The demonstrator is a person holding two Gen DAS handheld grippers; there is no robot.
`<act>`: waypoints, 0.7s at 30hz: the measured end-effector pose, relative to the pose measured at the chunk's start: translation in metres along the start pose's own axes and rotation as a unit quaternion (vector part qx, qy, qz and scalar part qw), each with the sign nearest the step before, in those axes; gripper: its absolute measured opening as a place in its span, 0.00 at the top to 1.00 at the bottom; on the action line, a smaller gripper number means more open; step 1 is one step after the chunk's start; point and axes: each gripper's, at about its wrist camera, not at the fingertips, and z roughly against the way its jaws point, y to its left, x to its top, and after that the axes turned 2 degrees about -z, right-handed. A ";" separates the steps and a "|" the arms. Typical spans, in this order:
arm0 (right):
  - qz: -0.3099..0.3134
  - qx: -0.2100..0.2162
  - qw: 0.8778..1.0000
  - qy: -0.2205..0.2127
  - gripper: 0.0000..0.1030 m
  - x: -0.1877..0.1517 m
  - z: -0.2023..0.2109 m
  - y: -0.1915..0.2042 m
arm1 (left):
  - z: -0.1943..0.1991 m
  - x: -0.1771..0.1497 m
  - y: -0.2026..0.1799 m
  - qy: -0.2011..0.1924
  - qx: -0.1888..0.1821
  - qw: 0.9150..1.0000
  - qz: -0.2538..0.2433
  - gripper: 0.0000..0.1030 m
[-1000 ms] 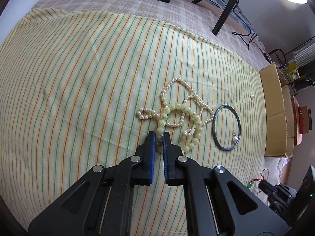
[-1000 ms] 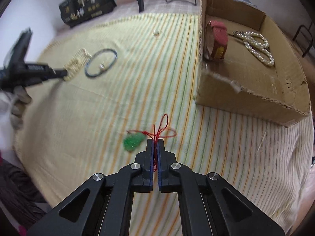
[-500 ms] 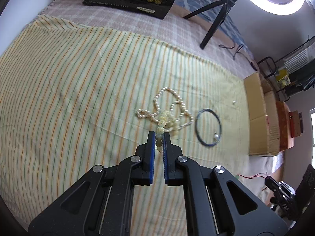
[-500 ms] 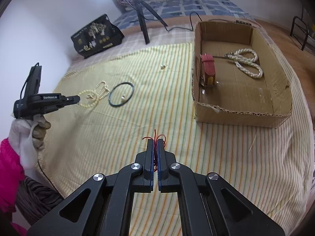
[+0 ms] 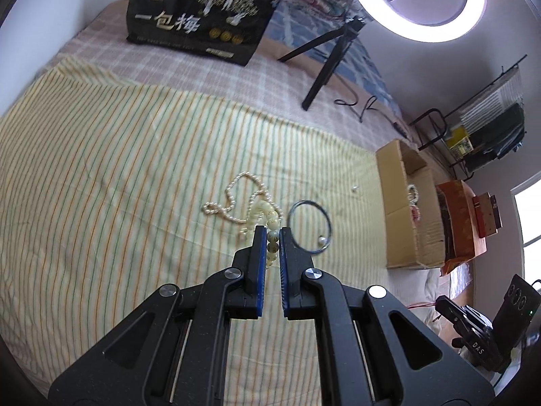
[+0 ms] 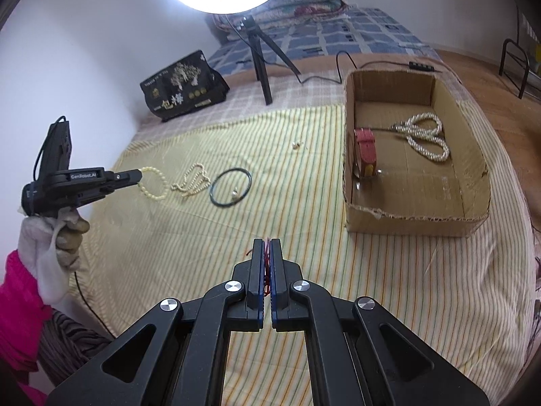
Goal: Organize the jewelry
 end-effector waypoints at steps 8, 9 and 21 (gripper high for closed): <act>0.005 0.000 1.000 -0.029 1.00 0.008 0.017 0.004 | 0.002 -0.005 -0.034 -0.008 -0.016 0.999 -0.038 0.95; 0.005 0.000 0.999 -0.031 1.00 0.008 0.019 0.004 | 0.002 -0.006 -0.038 -0.008 -0.017 0.999 -0.043 0.95; 0.028 -0.035 0.999 0.013 1.00 -0.002 -0.003 -0.010 | -0.011 -0.021 -0.072 0.003 -0.021 0.996 -0.083 0.95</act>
